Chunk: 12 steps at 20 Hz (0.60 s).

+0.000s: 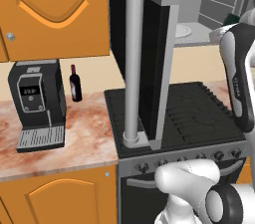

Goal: Place the sponge inside the microwave to prepare for sanitizing.

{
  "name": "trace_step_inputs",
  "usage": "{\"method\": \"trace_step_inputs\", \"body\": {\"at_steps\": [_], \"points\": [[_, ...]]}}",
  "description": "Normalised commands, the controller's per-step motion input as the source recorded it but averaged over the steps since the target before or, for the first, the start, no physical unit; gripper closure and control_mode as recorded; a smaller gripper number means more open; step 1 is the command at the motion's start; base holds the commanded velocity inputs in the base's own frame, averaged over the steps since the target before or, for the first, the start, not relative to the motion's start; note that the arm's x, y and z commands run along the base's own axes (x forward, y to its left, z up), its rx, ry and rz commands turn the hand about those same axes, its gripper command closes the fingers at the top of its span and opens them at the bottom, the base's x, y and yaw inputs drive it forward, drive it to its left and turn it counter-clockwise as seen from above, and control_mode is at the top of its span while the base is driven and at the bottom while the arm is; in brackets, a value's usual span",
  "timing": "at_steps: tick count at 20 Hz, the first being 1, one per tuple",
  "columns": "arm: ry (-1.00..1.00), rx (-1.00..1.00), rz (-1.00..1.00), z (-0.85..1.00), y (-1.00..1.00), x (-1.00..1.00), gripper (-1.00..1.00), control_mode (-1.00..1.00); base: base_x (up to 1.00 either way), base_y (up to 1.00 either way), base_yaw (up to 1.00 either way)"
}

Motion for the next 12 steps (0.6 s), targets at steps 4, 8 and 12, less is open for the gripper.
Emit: {"method": "trace_step_inputs", "body": {"at_steps": [4, 8, 12], "points": [[0.0, 0.01, -0.06, -0.01, -0.14, 0.5, 1.0, -1.0, 0.0, 0.0, 0.0], [0.0, 0.05, -0.04, 0.0, -0.14, 0.56, 1.0, -1.0, 0.0, 0.0, 0.0], [0.0, 0.09, 0.0, 0.0, -0.03, 0.57, 1.0, -1.0, 0.0, 0.0, 0.0]]}}
